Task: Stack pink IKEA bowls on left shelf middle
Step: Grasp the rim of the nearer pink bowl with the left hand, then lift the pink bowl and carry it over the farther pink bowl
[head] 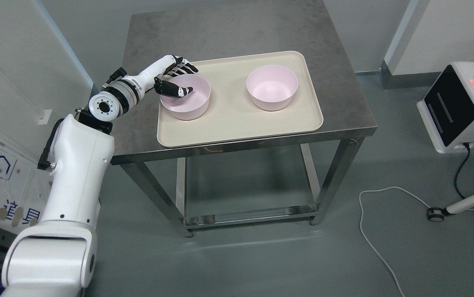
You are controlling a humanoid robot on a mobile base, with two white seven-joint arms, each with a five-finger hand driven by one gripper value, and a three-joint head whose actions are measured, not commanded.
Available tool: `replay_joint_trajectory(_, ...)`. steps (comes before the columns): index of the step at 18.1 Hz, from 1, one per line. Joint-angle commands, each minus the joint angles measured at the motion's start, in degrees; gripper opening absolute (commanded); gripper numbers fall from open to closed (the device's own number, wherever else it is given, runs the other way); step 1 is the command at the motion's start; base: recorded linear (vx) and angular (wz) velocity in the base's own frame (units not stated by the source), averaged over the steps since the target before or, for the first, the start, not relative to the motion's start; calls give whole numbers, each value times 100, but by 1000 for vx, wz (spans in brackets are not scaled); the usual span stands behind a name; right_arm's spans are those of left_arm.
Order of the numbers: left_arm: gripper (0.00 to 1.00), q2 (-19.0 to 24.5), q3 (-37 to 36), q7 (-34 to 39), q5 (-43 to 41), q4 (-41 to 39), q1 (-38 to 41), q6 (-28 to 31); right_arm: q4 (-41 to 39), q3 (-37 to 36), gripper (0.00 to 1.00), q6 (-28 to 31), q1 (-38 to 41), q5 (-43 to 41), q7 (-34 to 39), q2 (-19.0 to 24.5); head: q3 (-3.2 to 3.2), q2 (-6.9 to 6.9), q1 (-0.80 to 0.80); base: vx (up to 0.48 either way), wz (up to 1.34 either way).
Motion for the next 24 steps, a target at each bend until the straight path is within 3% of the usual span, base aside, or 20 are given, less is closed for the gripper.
replay_joint_trajectory(1, 30, 11, 24, -6, -21, 196, -8, -107, 0, -61, 100, 3, 0, 44, -6, -100, 0, 0, 0, 10, 0)
replay_joint_trajectory(10, 0, 11, 68, -15, -21, 179, 27, -405, 0, -62, 100, 3, 0, 44, -6, -100, 0, 0, 0, 3, 0)
replay_joint_trajectory(16, 0, -33, 304, -50, 14, -66, -7, -450, 0, -62, 100, 3, 0, 44, 3, -100, 0, 0, 0, -10, 0)
replay_joint_trajectory(19, 0, -401, 542, -129, 67, -444, -244, -248, 0, -62, 100, 3, 0, 44, -6, -100, 0, 0, 0, -14, 0)
replay_joint_trajectory(22, 0, -1059, 508, -454, 67, -892, -350, 15, 0, -62, 100, 3, 0, 44, -6, -100, 0, 0, 0, 0, 0)
replay_joint_trajectory(24, 0, -1067, 376, -490, 58, -911, -473, 77, 0, -62, 100, 3, 0, 44, -6, -100, 0, 0, 0, 0, 0)
